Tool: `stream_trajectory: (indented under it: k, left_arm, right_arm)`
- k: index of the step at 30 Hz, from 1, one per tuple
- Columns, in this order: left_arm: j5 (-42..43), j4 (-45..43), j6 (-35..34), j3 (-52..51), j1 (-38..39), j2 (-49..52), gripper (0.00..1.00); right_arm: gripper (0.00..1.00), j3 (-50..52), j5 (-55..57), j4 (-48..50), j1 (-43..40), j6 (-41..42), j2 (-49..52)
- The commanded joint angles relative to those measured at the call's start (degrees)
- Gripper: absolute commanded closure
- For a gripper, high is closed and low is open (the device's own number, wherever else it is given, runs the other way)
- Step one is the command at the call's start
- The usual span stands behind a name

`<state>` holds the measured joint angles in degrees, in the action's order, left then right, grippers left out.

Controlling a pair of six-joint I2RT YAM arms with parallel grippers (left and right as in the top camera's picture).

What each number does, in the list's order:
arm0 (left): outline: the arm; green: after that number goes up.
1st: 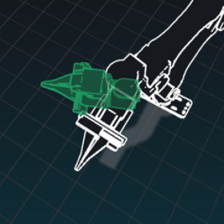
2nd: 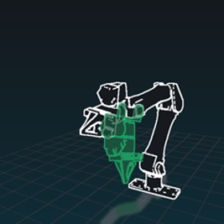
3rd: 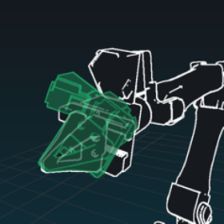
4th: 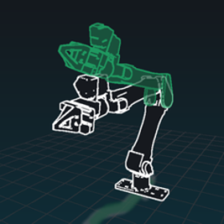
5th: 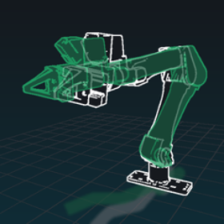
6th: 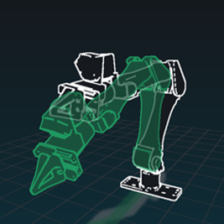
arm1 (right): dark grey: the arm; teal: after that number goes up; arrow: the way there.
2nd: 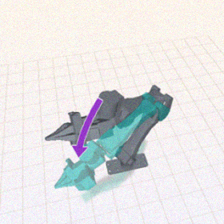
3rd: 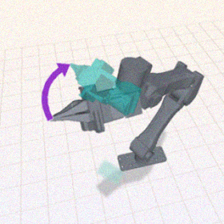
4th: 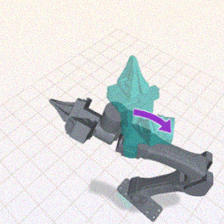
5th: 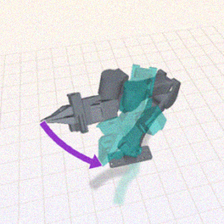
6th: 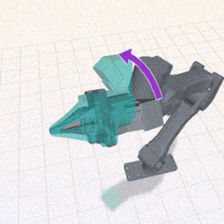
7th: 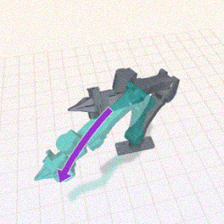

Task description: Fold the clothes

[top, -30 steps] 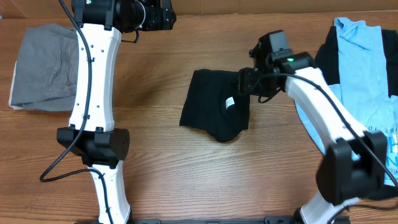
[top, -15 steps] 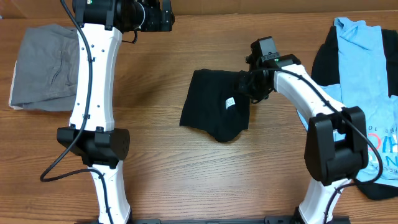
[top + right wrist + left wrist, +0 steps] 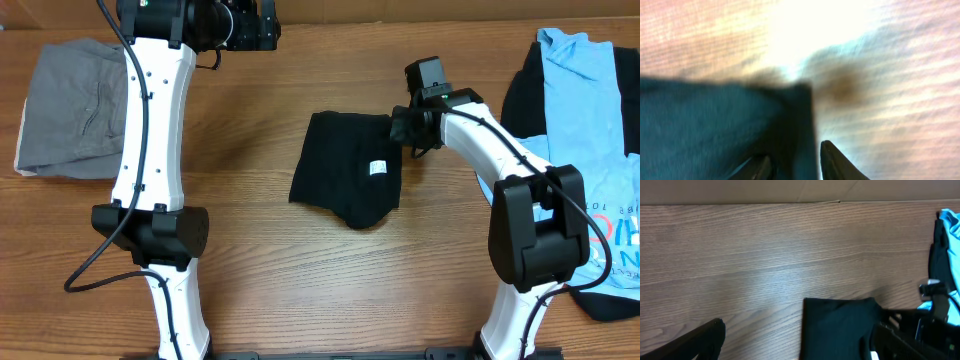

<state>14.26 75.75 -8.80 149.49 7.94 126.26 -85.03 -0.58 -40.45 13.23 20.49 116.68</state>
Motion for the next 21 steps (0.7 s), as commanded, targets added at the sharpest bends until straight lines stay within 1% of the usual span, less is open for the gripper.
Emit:
stream_trajectory:
  k: [1,8,11,12,14,15,16,19,21]
  left_arm:
    - [-1.0,0.1,1.1,-0.3,0.3,0.0,0.04]
    - [-1.2,0.2,1.1,-0.3,0.3,0.0,0.03]
    - [-1.2,0.2,1.1,-0.2,0.3,0.0,0.03]
    - [-1.2,0.2,1.2,-0.2,0.3,0.0,0.03]
    - [-1.2,0.3,1.4,-0.3,0.3,0.0,0.03]
    - [-1.2,0.4,1.6,-0.3,0.3,0.0,0.03]
    - [-1.2,0.5,1.8,-0.2,0.3,0.0,0.03]
    - [-1.1,0.6,2.4,-0.3,0.3,0.0,0.0]
    - [-0.6,1.1,2.4,-0.3,0.5,0.0,0.0]
  right_arm:
    - [0.68,-0.1,3.5,3.4,-1.4,-2.8,0.2]
    - [0.67,-0.1,3.5,8.6,-3.2,-4.5,0.2]
    - [0.55,-0.1,3.3,9.6,-4.0,-5.7,0.2]
    - [0.48,-0.2,3.1,9.5,-4.3,-5.8,0.2]
    - [0.29,-0.9,1.0,7.7,-4.7,-5.7,0.2]
    - [0.24,-1.3,0.4,7.0,-4.7,-5.7,0.2]
    - [0.14,-2.3,-0.9,5.2,-4.9,-5.7,0.2]
    - [0.02,-6.2,-3.5,-0.7,-5.2,-5.5,-0.7]
    - [0.0,-9.8,-3.8,-5.6,-5.5,-4.8,-1.7]
